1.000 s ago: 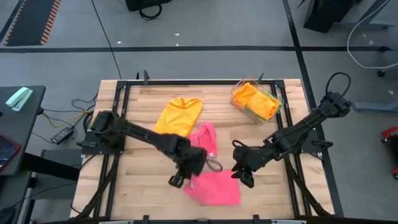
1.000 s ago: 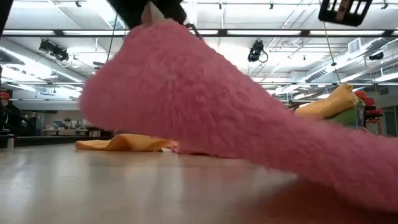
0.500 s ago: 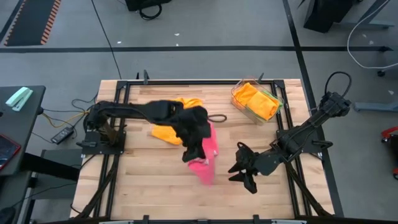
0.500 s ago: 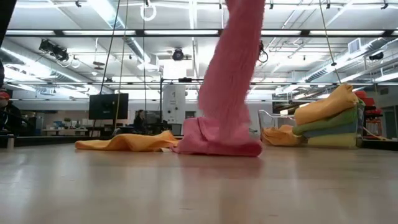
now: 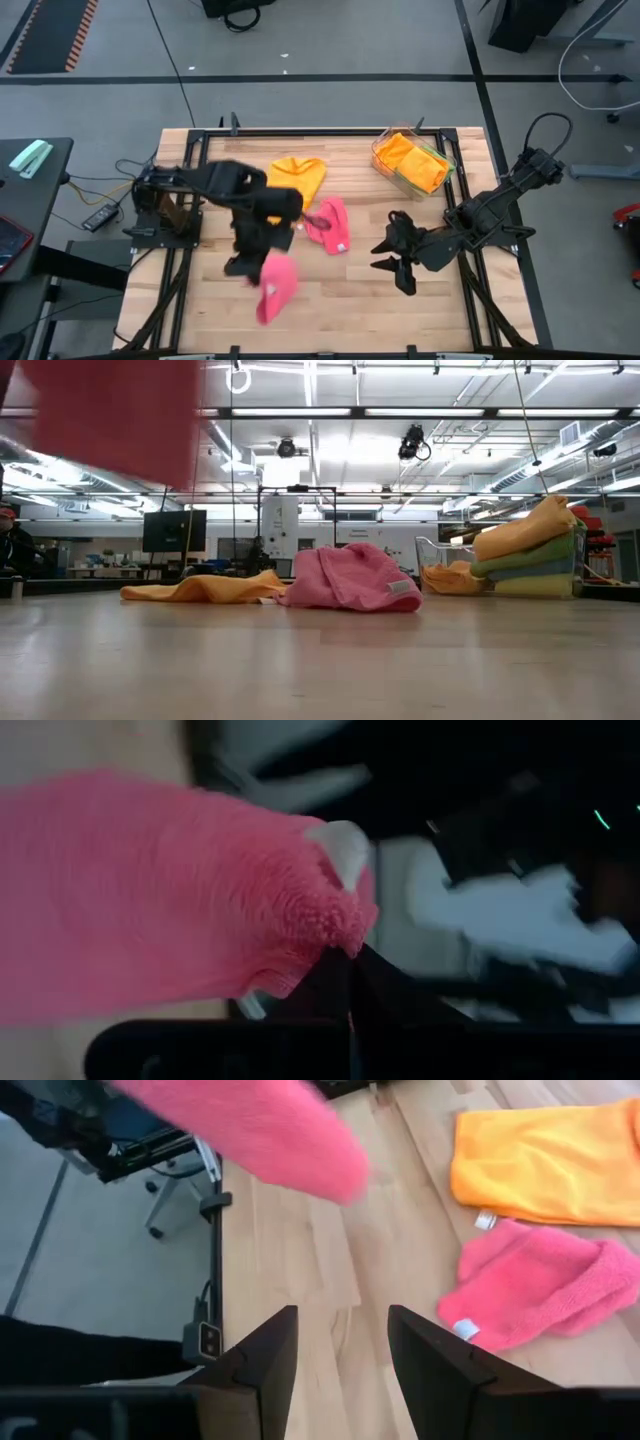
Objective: Fold microfiber towels
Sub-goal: Fold the left pink towel
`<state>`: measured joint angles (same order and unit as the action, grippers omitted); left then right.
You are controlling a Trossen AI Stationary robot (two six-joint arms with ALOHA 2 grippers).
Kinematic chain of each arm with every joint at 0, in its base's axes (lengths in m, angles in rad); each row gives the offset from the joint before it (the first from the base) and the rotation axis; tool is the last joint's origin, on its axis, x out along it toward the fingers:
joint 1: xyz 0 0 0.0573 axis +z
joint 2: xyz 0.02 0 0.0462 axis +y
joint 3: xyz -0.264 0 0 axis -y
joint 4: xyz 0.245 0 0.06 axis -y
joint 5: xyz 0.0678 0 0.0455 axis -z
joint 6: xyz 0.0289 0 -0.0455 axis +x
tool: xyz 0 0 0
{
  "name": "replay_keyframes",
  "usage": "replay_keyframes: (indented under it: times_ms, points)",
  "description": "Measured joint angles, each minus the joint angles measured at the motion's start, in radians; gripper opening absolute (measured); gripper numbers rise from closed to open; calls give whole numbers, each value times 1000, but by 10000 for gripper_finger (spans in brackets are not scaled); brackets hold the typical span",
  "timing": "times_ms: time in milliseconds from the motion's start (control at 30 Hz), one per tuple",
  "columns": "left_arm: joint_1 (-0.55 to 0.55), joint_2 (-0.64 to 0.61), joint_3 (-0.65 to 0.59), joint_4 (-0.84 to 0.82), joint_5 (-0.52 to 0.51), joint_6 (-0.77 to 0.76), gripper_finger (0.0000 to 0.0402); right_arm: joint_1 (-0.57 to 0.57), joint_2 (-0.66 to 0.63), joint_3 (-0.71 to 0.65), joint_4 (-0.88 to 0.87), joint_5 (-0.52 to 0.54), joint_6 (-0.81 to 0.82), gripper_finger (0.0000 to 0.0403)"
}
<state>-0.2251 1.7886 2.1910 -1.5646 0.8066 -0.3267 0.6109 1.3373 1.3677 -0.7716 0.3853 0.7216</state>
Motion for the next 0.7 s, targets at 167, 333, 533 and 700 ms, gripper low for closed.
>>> replay_keyframes:
  times_ms: [167,333,533,700]
  points:
    - [-29,27,-56,-3,94,154,5,0,0,0,1,10,9,164]
    - [35,119,-201,9,86,412,5,0,0,-1,12,15,41,164]
    - [136,216,-493,77,-63,559,5,0,0,-1,19,12,55,164]
    - [186,217,-595,147,-66,478,5,1,2,-1,17,7,61,164]
